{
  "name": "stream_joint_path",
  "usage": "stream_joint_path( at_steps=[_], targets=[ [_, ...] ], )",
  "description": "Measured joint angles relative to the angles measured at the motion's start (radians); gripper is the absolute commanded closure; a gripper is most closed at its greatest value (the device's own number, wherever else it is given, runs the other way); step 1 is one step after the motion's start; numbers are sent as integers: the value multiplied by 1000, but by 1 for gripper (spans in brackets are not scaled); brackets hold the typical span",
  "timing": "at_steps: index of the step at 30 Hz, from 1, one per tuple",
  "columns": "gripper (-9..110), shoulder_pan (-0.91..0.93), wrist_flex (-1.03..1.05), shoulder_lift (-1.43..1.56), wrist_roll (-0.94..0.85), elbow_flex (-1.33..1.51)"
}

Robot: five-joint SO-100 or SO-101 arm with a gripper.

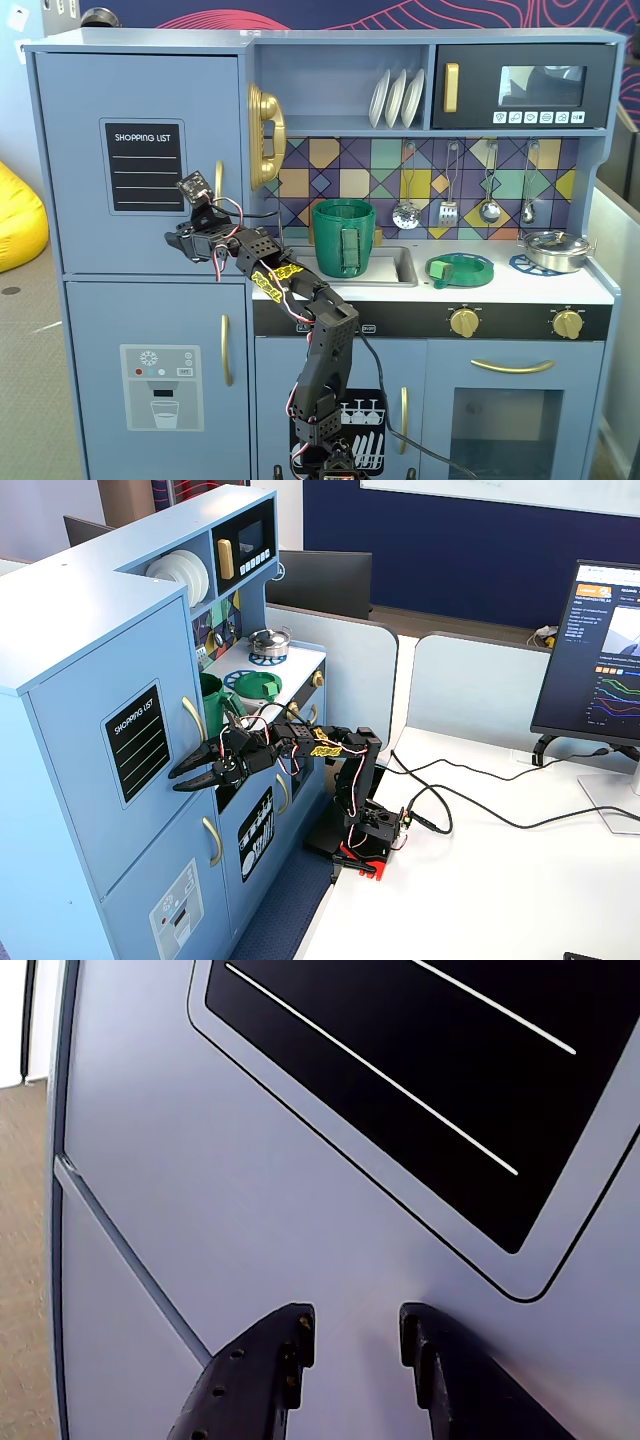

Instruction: Close the left cabinet door

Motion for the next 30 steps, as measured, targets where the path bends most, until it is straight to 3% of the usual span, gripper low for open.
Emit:
stream_joint_path(
  at_steps=[13,30],
  targets=[
    [102,-66,321,545,29,451],
    [102,489,804,1127,135,1103]
  ],
)
